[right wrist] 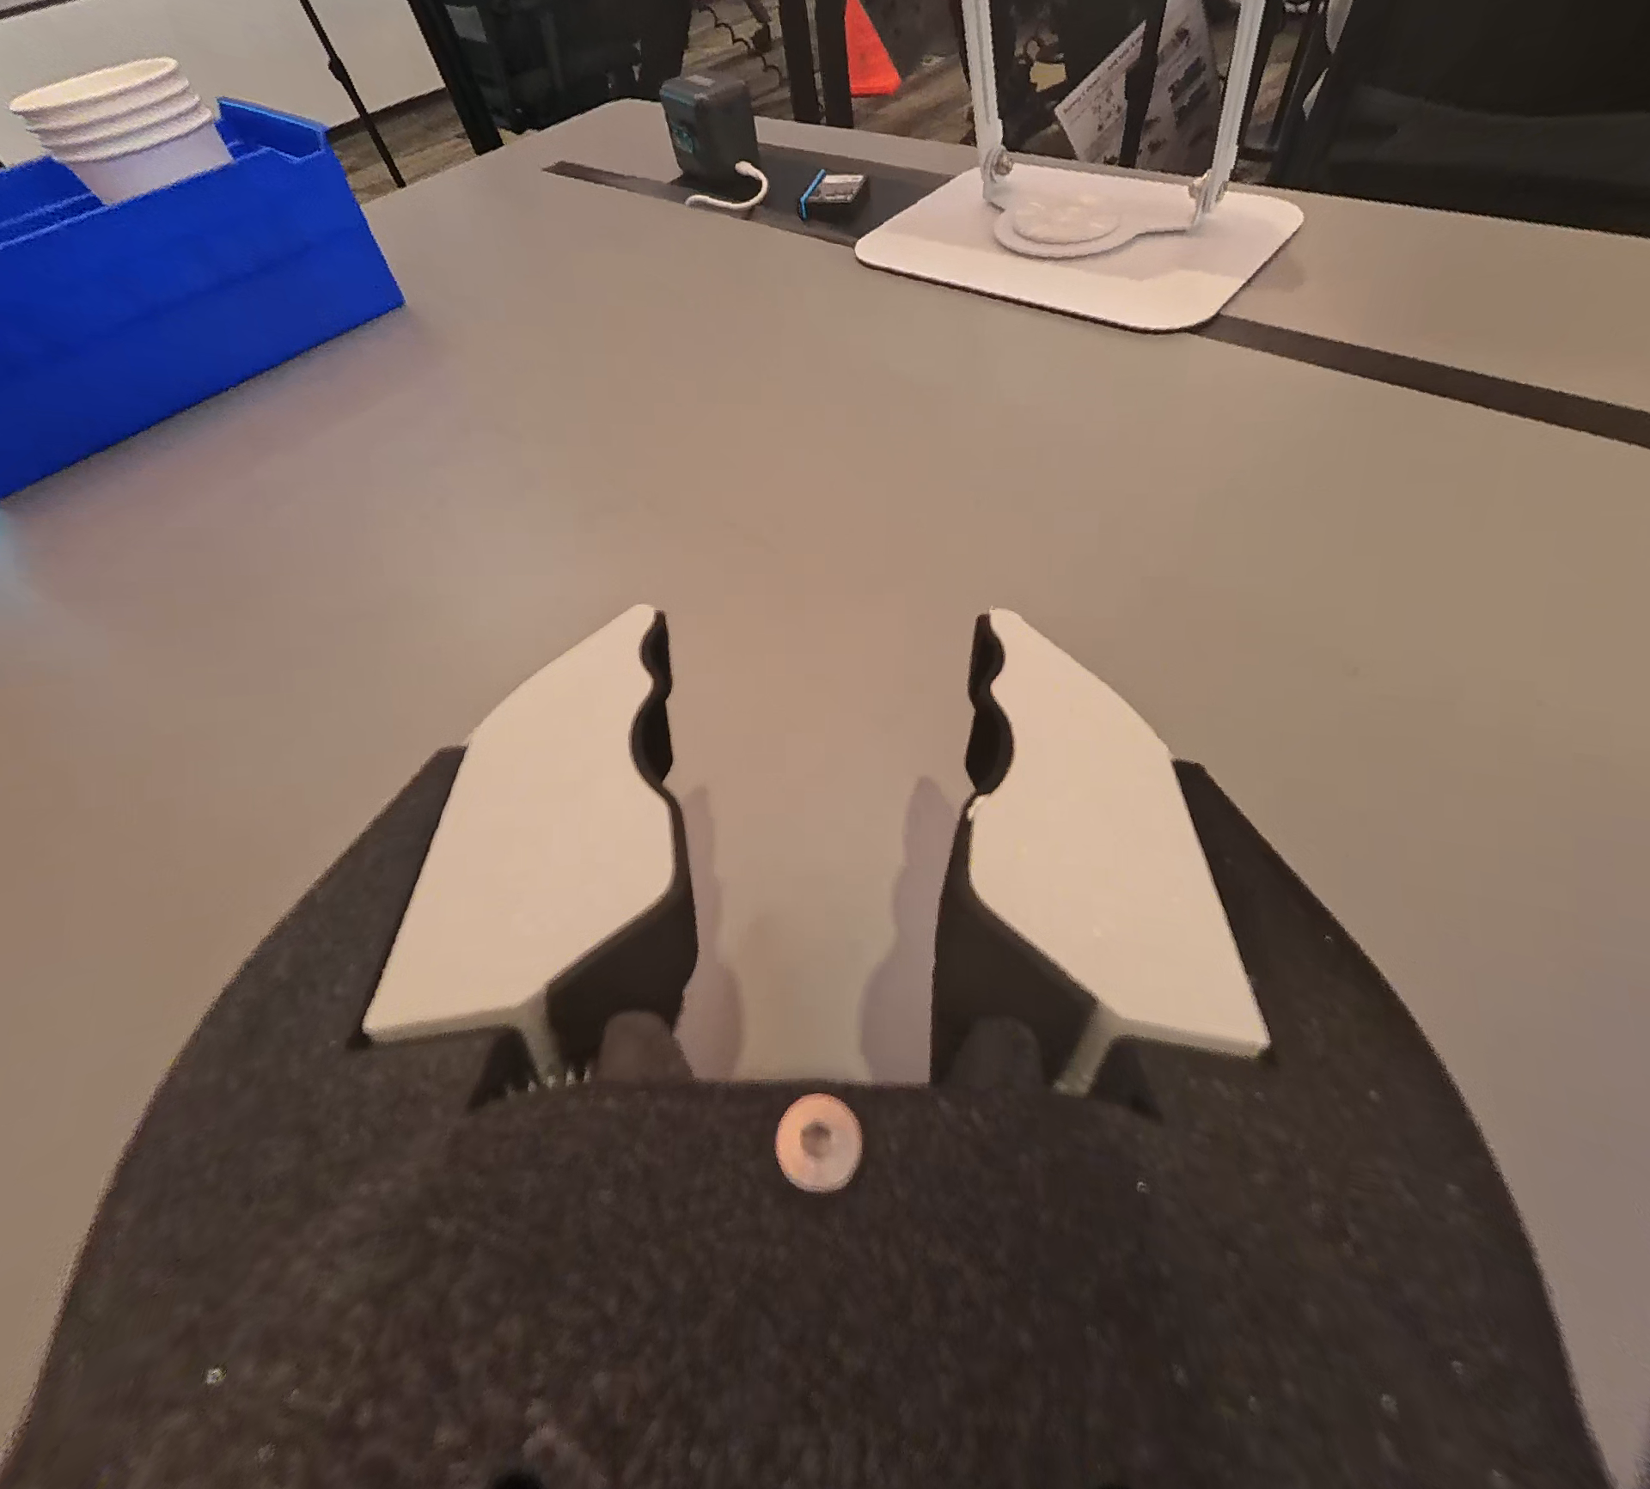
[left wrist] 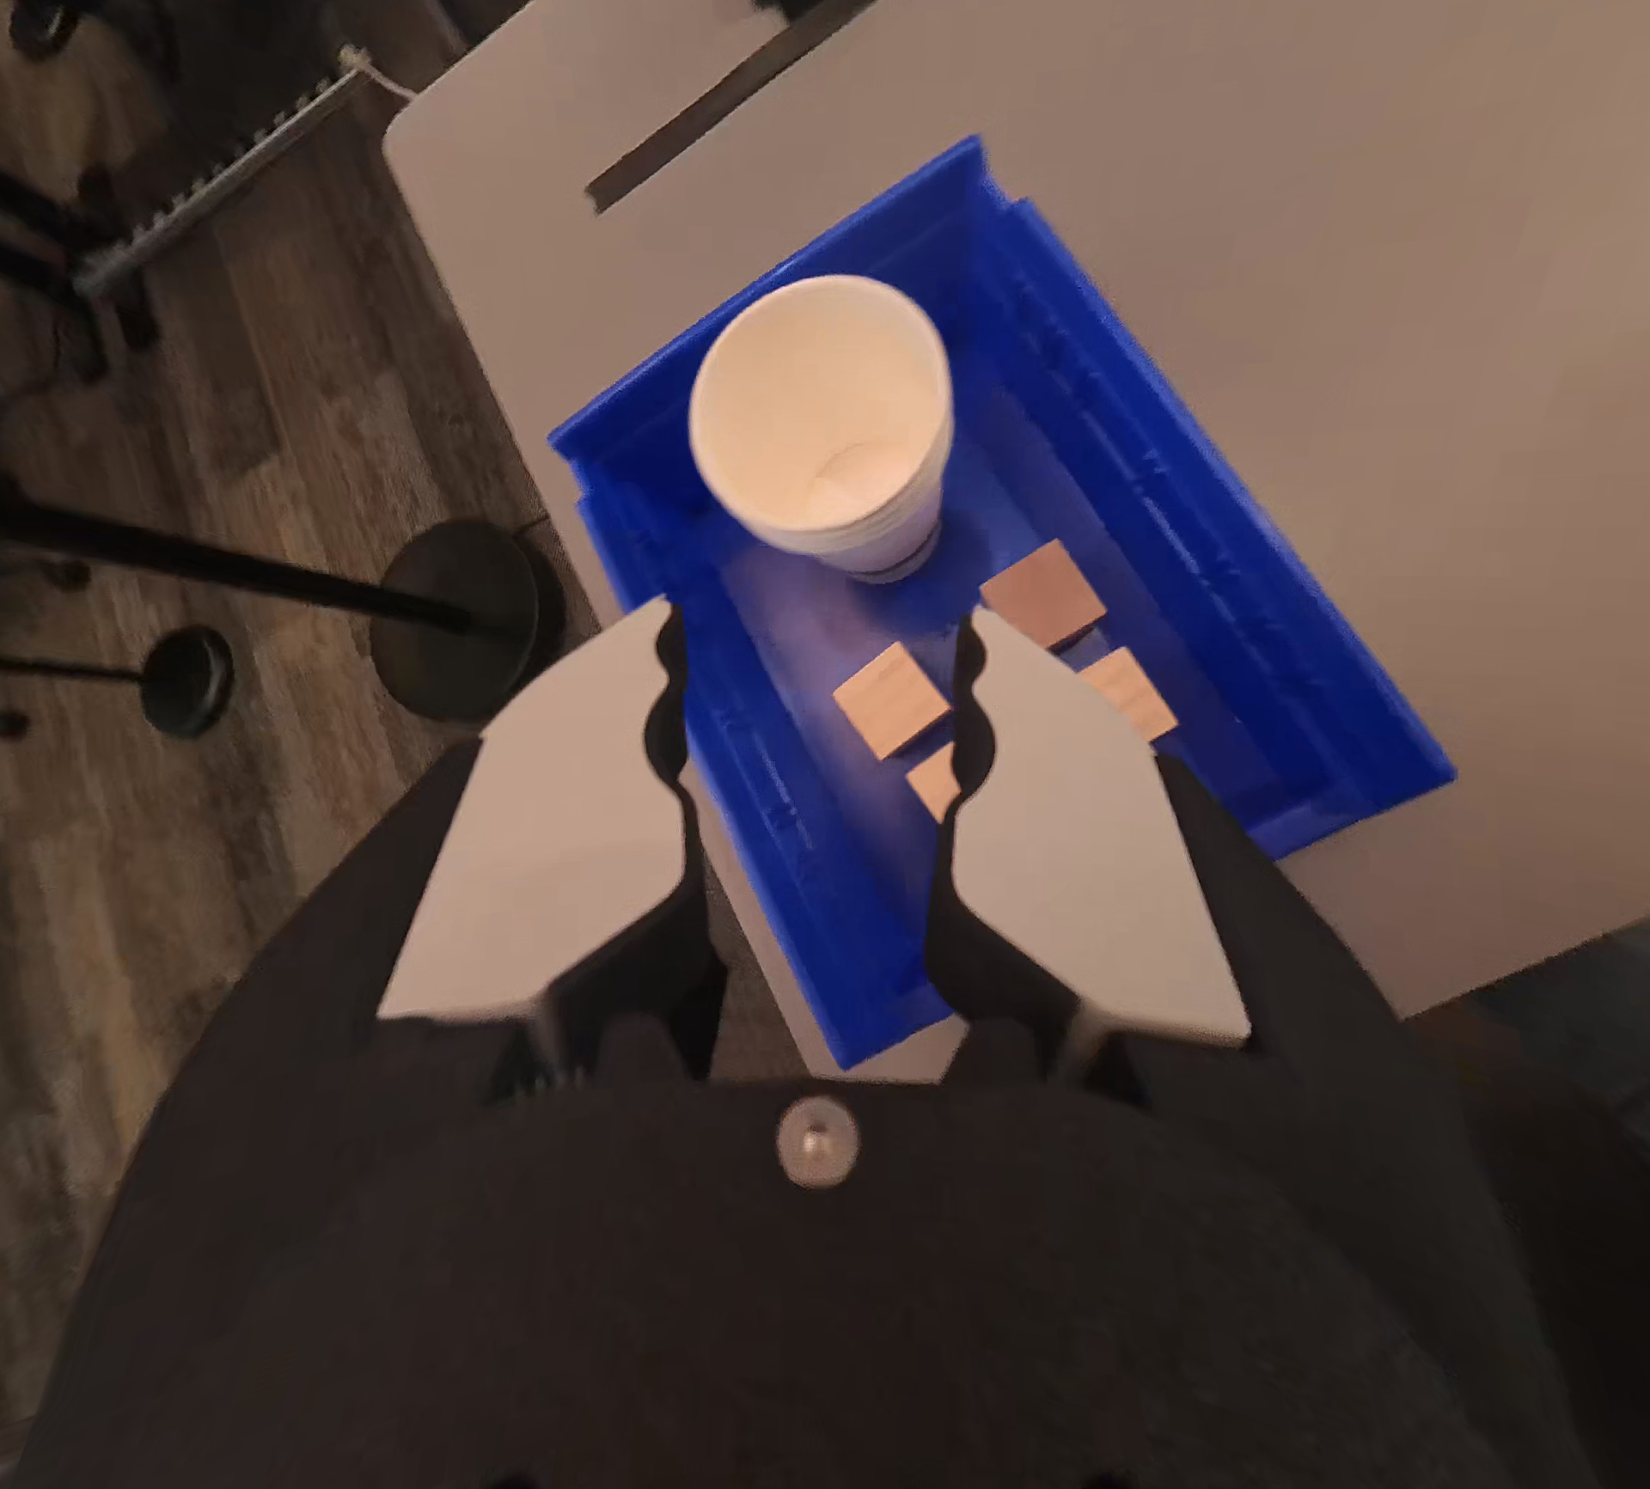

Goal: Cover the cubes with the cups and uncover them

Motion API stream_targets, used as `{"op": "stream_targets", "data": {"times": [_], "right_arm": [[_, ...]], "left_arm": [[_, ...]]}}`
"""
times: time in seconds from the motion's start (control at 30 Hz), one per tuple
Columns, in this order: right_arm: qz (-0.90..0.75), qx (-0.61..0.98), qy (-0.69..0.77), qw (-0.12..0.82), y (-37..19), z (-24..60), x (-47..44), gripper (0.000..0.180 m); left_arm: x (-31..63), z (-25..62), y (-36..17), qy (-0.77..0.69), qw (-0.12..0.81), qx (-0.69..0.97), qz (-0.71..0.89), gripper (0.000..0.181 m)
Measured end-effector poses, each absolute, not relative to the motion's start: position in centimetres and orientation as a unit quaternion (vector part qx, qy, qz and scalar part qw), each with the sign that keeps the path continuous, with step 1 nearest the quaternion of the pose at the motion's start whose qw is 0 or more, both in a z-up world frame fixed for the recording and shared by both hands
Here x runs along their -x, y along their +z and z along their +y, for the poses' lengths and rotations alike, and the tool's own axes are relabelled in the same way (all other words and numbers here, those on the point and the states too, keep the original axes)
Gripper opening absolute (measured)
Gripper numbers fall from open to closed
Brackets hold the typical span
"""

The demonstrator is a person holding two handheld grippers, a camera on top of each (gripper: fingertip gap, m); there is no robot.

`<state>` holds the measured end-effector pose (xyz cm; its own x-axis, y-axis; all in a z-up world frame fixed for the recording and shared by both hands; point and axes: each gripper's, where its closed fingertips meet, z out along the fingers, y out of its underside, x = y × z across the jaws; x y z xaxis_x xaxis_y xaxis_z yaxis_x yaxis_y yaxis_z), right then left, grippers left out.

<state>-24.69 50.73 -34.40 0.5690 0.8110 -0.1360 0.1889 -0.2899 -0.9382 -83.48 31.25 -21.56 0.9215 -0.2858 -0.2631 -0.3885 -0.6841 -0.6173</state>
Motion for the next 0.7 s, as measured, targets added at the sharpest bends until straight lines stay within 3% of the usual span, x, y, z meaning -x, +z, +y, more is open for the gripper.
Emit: {"op": "stream_targets", "data": {"times": [0.47,0.7], "right_arm": [[-0.349,0.737,0.315,0.486,-34.5,50.5,24.9,0.065],[-0.356,0.739,0.310,0.481,-34.7,50.3,25.2,0.065]], "left_arm": [[79.0,30.1,-26.9,0.083,0.259,0.919,0.285,0.048],[82.4,26.3,-31.8,0.140,0.179,0.963,0.147,0.054]]}}
